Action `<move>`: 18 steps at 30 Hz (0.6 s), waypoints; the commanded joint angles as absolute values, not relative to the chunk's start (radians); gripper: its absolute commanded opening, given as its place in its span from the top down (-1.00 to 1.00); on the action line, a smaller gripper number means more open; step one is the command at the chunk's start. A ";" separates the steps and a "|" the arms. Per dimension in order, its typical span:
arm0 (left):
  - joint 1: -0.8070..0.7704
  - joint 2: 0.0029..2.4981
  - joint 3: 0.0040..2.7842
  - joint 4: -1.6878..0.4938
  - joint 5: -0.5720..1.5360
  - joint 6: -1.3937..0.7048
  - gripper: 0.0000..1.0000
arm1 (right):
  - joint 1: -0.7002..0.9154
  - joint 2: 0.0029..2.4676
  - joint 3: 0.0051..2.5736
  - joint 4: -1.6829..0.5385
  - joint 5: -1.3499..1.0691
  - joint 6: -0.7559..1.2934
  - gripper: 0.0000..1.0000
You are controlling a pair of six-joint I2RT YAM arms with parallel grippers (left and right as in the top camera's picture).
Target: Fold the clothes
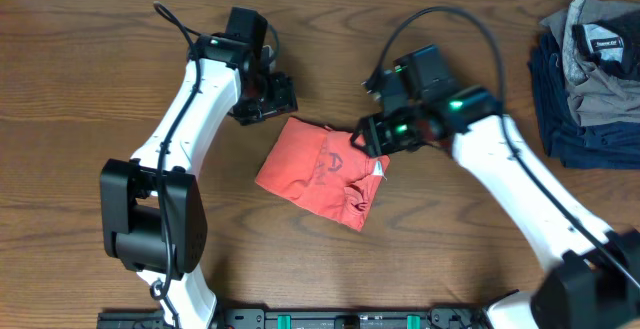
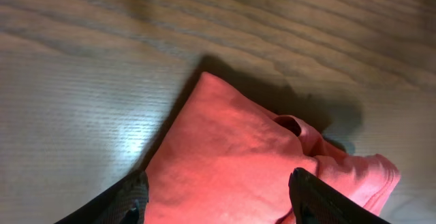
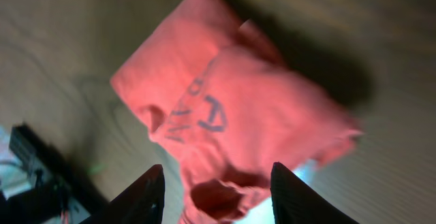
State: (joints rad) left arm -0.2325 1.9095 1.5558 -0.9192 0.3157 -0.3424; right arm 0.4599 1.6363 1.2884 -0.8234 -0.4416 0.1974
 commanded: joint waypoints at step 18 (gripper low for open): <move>-0.336 2.200 1.539 -0.994 0.275 -0.245 -0.27 | 0.620 1.872 1.209 -1.057 -0.145 0.344 0.24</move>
